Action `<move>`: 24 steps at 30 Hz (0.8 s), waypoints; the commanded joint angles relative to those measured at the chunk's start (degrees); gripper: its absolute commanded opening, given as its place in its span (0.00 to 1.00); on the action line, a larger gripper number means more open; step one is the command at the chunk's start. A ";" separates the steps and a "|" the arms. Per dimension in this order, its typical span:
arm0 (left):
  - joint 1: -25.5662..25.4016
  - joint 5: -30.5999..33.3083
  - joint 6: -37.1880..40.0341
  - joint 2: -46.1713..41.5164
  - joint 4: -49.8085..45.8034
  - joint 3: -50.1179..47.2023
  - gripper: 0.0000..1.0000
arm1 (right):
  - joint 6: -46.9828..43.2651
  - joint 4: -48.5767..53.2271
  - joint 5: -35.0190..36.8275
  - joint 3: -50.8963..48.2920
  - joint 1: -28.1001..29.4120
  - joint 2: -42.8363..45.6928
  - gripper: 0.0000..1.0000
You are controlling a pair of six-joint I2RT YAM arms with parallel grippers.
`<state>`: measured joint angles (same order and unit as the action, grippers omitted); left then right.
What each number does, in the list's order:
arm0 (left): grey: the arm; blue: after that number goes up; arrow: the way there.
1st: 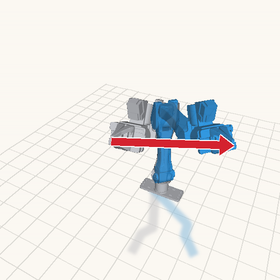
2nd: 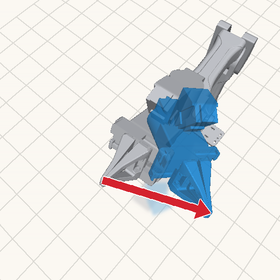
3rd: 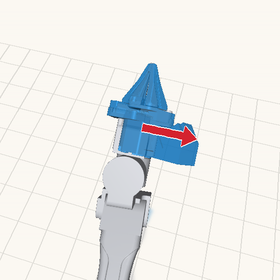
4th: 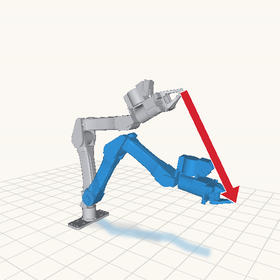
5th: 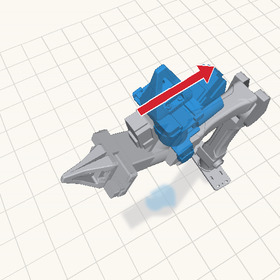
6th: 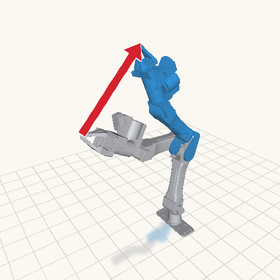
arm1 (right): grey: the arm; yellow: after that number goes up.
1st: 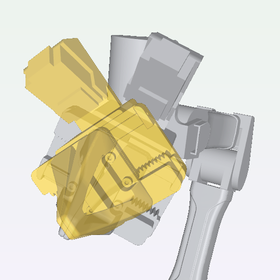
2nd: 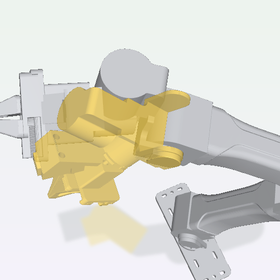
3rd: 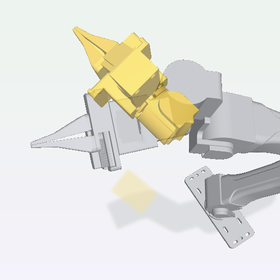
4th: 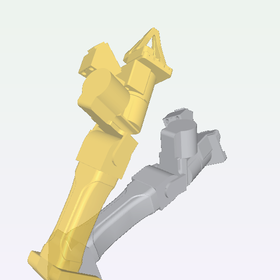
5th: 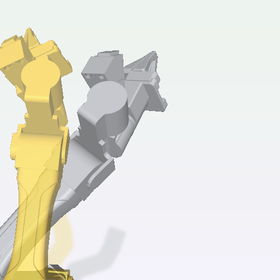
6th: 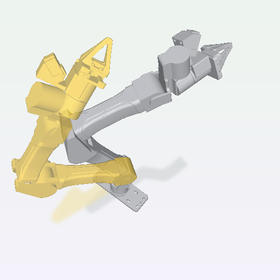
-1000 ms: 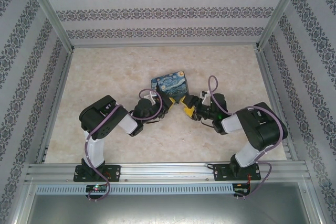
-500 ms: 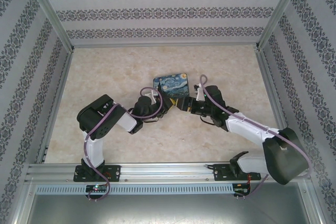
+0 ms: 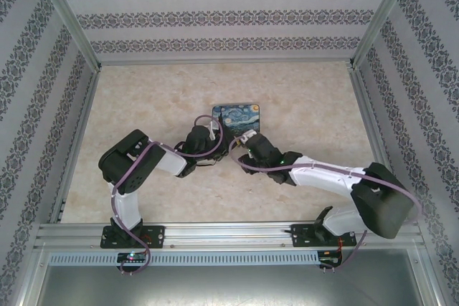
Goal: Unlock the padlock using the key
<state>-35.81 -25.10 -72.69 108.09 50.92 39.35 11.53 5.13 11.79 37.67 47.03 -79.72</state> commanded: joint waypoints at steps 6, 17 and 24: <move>0.74 -3.01 1.05 -1.61 -5.64 1.41 0.00 | -6.52 -0.72 8.75 3.90 1.75 -7.17 0.43; 0.72 -3.37 1.21 -1.85 -6.19 1.47 0.00 | -8.88 -1.05 10.26 9.62 1.53 -13.90 0.38; 0.72 -3.53 1.32 -2.36 -6.45 1.23 0.00 | -8.86 -0.79 10.24 12.50 0.59 -16.47 0.18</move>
<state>-35.48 -26.68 -70.76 107.33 47.03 40.32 3.51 4.25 21.17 48.18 47.75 -95.44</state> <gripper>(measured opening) 0.106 0.206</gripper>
